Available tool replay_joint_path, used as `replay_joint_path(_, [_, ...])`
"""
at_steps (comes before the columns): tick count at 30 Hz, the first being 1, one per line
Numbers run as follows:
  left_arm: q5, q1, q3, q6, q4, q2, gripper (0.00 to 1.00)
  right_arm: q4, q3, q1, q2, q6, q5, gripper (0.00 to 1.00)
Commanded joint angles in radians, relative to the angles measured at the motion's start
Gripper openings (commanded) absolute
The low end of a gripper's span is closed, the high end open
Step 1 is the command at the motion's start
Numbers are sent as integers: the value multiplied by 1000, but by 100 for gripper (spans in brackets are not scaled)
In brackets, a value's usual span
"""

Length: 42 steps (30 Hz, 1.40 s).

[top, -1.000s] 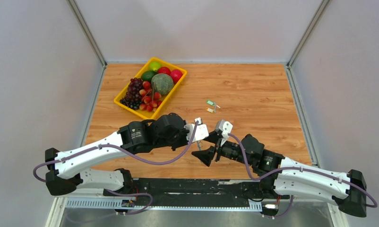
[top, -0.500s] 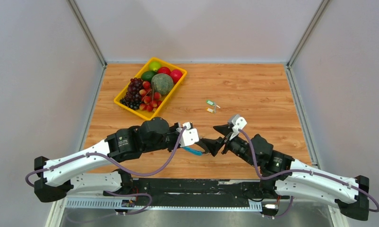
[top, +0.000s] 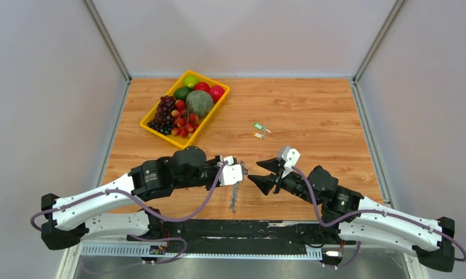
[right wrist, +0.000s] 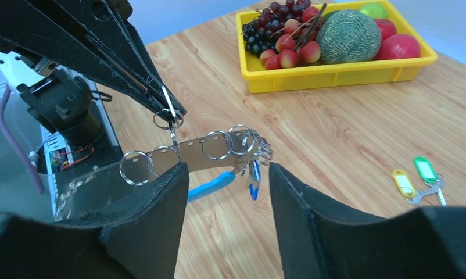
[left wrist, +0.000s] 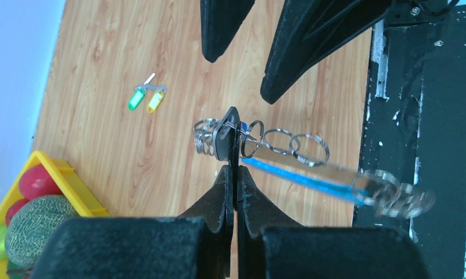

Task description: Remove the keys from the keyring

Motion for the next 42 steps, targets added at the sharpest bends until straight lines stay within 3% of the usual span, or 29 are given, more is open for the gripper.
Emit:
replay_joint_path(1, [66, 5, -15, 51, 77, -45, 0, 52, 18, 1, 6, -42, -76, 52])
replay_joint_path(11, [110, 5, -52, 110, 100, -71, 0, 162, 0, 1, 49, -71, -243, 41])
replay_joint_path(21, [126, 5, -101, 163, 136, -129, 0, 168, 21, 1, 112, -83, -339, 16])
replay_joint_path(26, [137, 5, -119, 185, 147, -147, 0, 178, 30, 0, 131, -75, -387, 10])
replay_joint_path(42, [145, 4, -132, 197, 156, -159, 0, 210, 40, 1, 168, -52, -436, 16])
